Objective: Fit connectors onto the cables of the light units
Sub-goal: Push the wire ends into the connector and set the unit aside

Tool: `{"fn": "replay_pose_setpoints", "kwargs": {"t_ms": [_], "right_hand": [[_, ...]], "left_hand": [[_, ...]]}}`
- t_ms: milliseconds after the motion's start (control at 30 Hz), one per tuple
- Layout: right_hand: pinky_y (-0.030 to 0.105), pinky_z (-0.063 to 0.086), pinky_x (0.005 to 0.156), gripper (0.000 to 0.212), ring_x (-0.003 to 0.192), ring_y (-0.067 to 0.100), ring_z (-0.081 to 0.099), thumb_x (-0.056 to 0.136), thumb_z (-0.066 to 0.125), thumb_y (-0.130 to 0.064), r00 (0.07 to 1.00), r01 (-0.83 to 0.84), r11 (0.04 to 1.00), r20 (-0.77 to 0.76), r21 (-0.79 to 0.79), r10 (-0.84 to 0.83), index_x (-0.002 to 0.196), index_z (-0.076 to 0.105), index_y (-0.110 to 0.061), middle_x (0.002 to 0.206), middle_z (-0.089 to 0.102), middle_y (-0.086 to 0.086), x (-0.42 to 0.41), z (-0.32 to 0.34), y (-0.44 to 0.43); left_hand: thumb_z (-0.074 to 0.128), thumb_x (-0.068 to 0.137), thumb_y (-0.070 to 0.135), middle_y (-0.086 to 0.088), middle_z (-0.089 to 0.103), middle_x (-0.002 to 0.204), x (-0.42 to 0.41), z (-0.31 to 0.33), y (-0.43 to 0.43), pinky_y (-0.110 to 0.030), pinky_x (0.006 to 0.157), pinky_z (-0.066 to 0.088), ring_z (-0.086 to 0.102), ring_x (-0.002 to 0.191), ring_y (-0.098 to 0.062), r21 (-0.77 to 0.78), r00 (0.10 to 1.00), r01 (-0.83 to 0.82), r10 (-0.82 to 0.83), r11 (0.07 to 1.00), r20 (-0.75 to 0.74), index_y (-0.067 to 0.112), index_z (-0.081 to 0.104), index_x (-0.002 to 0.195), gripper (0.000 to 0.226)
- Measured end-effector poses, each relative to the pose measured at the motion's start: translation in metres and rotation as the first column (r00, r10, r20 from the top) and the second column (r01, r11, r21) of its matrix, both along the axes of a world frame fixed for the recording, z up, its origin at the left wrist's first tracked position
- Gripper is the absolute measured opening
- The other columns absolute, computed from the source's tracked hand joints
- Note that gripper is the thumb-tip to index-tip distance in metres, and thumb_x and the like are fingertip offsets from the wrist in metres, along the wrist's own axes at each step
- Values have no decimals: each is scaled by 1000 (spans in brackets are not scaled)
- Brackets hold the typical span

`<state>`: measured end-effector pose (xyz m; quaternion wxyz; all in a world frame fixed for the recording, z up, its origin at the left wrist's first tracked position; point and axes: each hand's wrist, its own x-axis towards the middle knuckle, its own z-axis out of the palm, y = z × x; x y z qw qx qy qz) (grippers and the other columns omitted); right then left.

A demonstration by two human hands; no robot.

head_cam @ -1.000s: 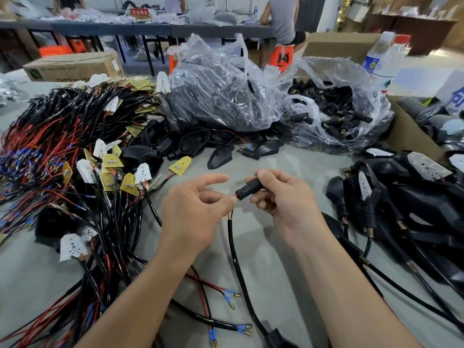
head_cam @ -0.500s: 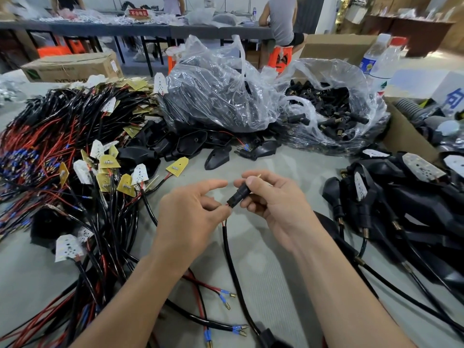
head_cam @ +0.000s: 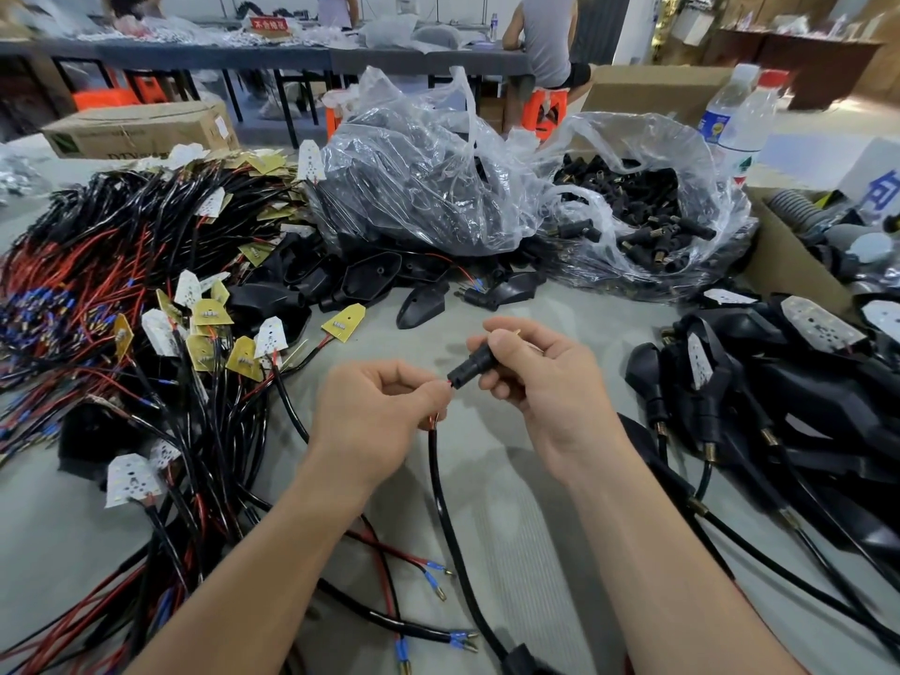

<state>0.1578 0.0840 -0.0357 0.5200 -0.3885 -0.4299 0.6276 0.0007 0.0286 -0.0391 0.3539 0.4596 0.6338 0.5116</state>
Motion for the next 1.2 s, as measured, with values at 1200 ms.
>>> {"fn": "replay_pose_setpoints", "kwargs": {"t_ms": [1200], "right_hand": [[18, 41, 45, 12, 46, 8, 51, 95, 67, -9, 944, 330, 944, 3, -18, -330, 84, 72, -6, 63, 69, 3, 3, 1, 11]], "left_hand": [[59, 91, 39, -16, 71, 66, 17, 10, -4, -24, 54, 51, 63, 48, -22, -96, 817, 515, -454, 852, 355, 11, 77, 67, 41]]}}
